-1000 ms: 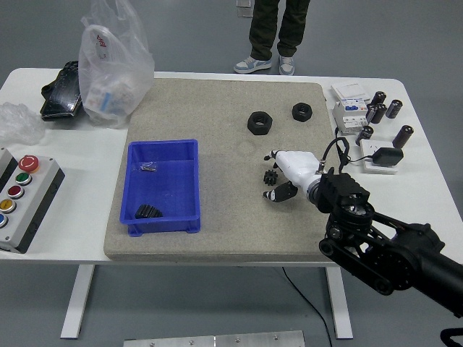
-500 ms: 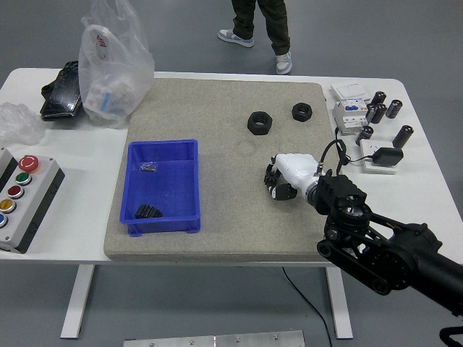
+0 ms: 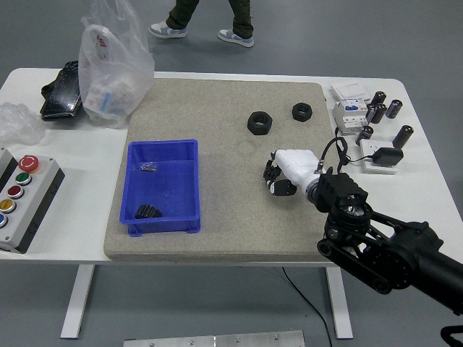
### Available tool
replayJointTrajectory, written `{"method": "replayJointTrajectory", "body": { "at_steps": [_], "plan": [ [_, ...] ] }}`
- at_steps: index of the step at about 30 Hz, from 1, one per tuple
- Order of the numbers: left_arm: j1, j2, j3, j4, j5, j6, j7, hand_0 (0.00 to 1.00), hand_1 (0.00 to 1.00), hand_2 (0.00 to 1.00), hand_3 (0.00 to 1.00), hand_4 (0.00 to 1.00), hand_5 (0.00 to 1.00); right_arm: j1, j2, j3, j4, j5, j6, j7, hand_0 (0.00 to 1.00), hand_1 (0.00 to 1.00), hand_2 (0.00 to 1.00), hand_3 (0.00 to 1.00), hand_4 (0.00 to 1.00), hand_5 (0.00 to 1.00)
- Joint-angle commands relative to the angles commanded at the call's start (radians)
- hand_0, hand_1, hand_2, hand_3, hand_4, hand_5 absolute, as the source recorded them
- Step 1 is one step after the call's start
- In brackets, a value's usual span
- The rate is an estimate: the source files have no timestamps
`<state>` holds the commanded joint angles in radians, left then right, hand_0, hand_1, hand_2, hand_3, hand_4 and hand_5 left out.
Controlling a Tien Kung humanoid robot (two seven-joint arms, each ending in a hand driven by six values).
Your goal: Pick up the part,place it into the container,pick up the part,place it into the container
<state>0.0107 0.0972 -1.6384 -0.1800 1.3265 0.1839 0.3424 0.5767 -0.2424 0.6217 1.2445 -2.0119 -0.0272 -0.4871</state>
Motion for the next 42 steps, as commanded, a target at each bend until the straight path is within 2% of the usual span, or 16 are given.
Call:
{"method": "replayJointTrajectory", "body": {
  "at_steps": [4, 10, 13, 21, 22, 25, 27, 28, 33, 34, 39, 40, 42],
  "plan": [
    [0.0, 0.0, 0.001, 0.0, -0.001, 0.0, 0.001, 0.834, 0.774, 0.78, 0.867, 0.851, 0.51, 0.015, -0.004, -0.001, 0.038, -0.011, -0.001, 0.002, 0.213, 0.228, 0.312, 0.407, 0.109, 0.002],
    [-0.001, 0.001, 0.002, 0.0, 0.0, 0.0, 0.001, 0.834, 0.775, 0.78, 0.866, 0.851, 0.509, 0.061, 0.008, -0.022, 0.107, -0.01, -0.021, 0.067, 0.219, 0.227, 0.311, 0.41, 0.104, 0.002],
    [-0.001, 0.001, 0.003, 0.0, -0.001, 0.0, 0.002, 0.834, 0.775, 0.78, 0.866, 0.851, 0.509, 0.09, 0.022, -0.054, 0.134, -0.019, -0.051, 0.113, 0.219, 0.227, 0.311, 0.41, 0.104, 0.002],
    [-0.001, 0.003, 0.006, 0.0, -0.003, 0.001, 0.004, 0.834, 0.775, 0.78, 0.866, 0.851, 0.509, 0.165, 0.055, -0.18, 0.158, 0.048, -0.173, 0.247, 0.244, 0.233, 0.339, 0.42, 0.133, 0.002],
    [-0.001, 0.004, 0.006, 0.0, -0.002, 0.001, 0.005, 0.834, 0.775, 0.78, 0.866, 0.85, 0.508, 0.172, 0.059, -0.197, 0.159, 0.054, -0.184, 0.261, 0.294, 0.307, 0.403, 0.422, 0.181, 0.002],
    [-0.003, 0.004, 0.006, 0.0, -0.002, 0.001, 0.004, 0.834, 0.775, 0.78, 0.866, 0.85, 0.508, 0.187, 0.069, -0.228, 0.16, 0.064, -0.199, 0.29, 0.294, 0.307, 0.403, 0.422, 0.181, 0.002],
    [-0.004, 0.004, 0.007, 0.0, -0.003, 0.001, 0.004, 0.834, 0.775, 0.78, 0.866, 0.85, 0.508, 0.193, 0.072, -0.237, 0.159, 0.068, -0.195, 0.294, 0.294, 0.307, 0.403, 0.422, 0.181, 0.002],
    [-0.005, 0.004, 0.007, 0.0, -0.003, 0.001, 0.004, 0.834, 0.775, 0.781, 0.865, 0.85, 0.509, 0.195, 0.073, -0.24, 0.157, 0.071, -0.19, 0.295, 0.357, 0.376, 0.459, 0.444, 0.262, 0.002],
    [-0.005, 0.005, 0.007, 0.0, -0.002, 0.001, 0.005, 0.834, 0.775, 0.781, 0.865, 0.85, 0.509, 0.205, 0.079, -0.251, 0.153, 0.079, -0.154, 0.286, 0.357, 0.376, 0.459, 0.444, 0.262, 0.002],
    [-0.006, 0.005, 0.006, 0.0, -0.002, 0.001, 0.005, 0.834, 0.775, 0.78, 0.865, 0.85, 0.508, 0.205, 0.079, -0.251, 0.152, 0.079, -0.147, 0.285, 0.395, 0.445, 0.558, 0.547, 0.258, 0.002],
    [-0.007, 0.005, 0.006, 0.0, -0.001, 0.0, 0.005, 0.834, 0.775, 0.78, 0.865, 0.85, 0.508, 0.207, 0.081, -0.247, 0.156, 0.074, -0.109, 0.28, 0.395, 0.445, 0.558, 0.547, 0.258, 0.002],
    [-0.007, 0.006, 0.006, 0.0, -0.001, 0.0, 0.005, 0.834, 0.775, 0.781, 0.866, 0.85, 0.508, 0.208, 0.081, -0.246, 0.156, 0.072, -0.104, 0.279, 0.413, 0.505, 0.679, 0.685, 0.287, 0.172],
    [-0.007, 0.006, 0.006, 0.0, -0.001, 0.0, 0.005, 0.834, 0.775, 0.781, 0.866, 0.85, 0.508, 0.209, 0.081, -0.244, 0.158, 0.067, -0.093, 0.277, 0.413, 0.505, 0.679, 0.685, 0.287, 0.172]
  ]
}}
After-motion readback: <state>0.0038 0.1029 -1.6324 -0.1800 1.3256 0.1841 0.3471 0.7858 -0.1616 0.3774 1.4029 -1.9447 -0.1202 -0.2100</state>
